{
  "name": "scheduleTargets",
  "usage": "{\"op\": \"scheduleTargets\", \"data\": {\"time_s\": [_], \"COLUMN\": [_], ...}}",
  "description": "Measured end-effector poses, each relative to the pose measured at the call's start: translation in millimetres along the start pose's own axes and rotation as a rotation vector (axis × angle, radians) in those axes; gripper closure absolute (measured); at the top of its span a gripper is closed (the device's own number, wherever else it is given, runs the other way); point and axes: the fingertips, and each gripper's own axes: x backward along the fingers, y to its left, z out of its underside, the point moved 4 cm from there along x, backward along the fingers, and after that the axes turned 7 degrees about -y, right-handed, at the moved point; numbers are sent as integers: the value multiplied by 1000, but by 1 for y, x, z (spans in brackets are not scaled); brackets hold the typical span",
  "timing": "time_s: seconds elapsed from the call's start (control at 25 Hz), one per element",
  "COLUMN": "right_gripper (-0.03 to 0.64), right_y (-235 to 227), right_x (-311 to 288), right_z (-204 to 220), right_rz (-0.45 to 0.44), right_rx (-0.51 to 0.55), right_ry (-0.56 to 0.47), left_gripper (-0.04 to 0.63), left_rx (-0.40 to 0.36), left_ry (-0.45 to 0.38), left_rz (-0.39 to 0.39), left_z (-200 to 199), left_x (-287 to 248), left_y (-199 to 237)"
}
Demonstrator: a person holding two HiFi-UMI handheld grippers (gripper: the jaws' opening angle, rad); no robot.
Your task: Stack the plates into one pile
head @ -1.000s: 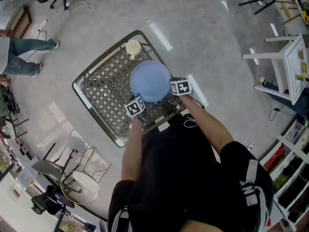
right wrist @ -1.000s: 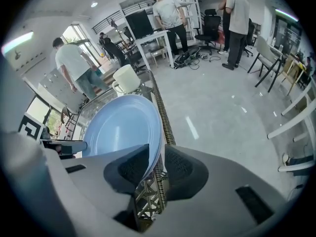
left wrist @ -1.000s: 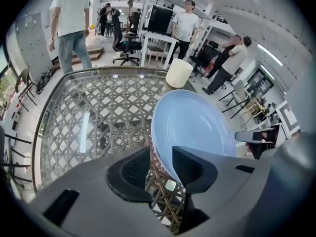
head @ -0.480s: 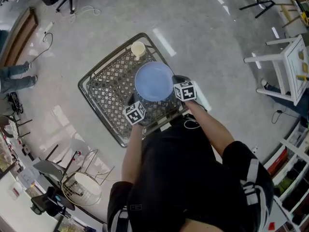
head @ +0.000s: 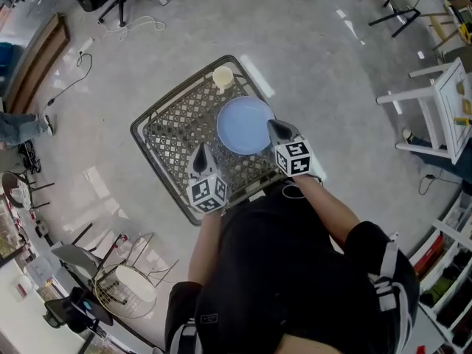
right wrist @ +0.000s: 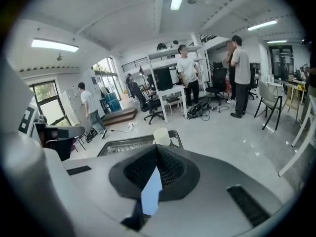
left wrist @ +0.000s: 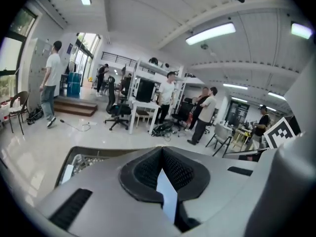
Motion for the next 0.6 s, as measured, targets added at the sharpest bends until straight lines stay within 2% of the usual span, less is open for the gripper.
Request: {"op": "scheduleTargets", "data": {"time_s": [0.36,0.48,0.6], "right_gripper": [607,607,607], "right_y": [63,77,86], "right_x": [70,85,86], "right_z": [-74,-78,-71], "right_rz": [-61,-72,-86], "right_rx": [35,30,29], "right_ry": [-245,-279,-276], "left_gripper": [580,580,580], "left_rx": [-112,-144,-158], "left_ry": [-261,-301,-299], "left_rz": [89,113,127], "left_z": [-84,-92,-88], "left_x": [70,81,83], "left_y": [-38,-42,-42]}}
